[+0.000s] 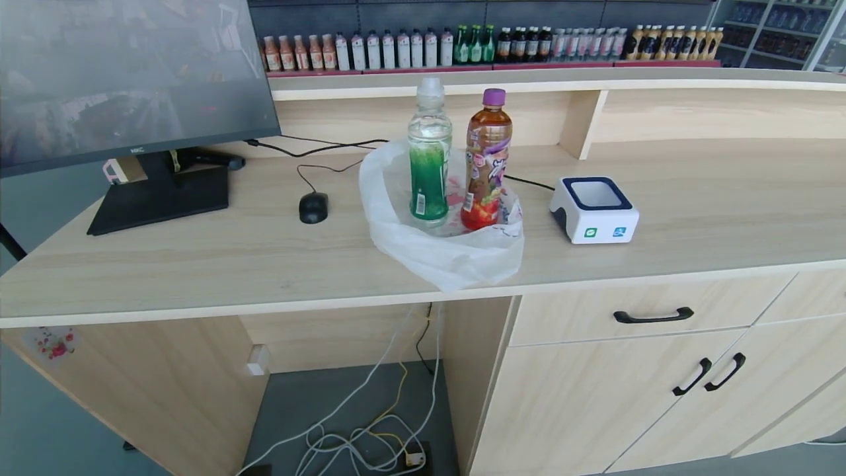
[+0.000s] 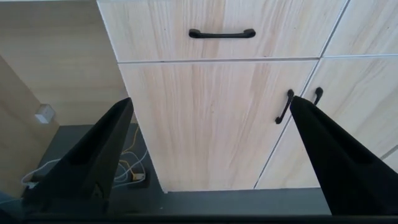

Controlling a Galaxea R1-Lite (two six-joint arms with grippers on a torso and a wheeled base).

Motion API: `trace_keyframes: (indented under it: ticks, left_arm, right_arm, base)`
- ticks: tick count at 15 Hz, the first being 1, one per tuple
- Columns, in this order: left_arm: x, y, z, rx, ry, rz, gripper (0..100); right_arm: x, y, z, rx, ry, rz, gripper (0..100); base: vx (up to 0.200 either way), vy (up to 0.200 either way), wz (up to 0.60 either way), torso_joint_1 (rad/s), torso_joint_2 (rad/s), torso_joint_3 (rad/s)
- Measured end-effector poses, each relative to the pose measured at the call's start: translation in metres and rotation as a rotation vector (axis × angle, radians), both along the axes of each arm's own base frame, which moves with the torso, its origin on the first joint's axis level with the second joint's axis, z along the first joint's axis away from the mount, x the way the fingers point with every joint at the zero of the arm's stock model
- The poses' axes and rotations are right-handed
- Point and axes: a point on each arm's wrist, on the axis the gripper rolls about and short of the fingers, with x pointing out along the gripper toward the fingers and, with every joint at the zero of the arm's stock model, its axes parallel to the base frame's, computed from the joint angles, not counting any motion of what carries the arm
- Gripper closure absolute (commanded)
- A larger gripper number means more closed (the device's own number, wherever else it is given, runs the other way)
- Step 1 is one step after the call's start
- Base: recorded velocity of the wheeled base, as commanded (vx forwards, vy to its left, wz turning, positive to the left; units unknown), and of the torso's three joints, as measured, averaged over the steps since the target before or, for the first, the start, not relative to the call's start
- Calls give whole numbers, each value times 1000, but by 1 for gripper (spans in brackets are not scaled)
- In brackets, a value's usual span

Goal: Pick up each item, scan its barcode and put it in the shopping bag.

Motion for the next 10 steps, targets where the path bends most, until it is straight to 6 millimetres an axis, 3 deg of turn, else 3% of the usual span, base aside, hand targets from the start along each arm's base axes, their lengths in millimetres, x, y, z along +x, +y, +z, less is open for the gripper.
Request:
trace_keyframes:
  ticks: [4,7,10]
  left_arm:
    - [0,0,0,0,0,0,0]
    - [0,0,0,0,1,0,0]
    - [0,0,0,0,1,-1,0]
  right_arm:
    - [0,0,0,0,0,0,0]
    - [0,0,0,-1,0,0,0]
    - [0,0,0,1,0,0,0]
  base:
    - [0,-200,0,5,1,1]
    - [0,-200,600,4,4,2]
    - [0,-200,0,4,5,7]
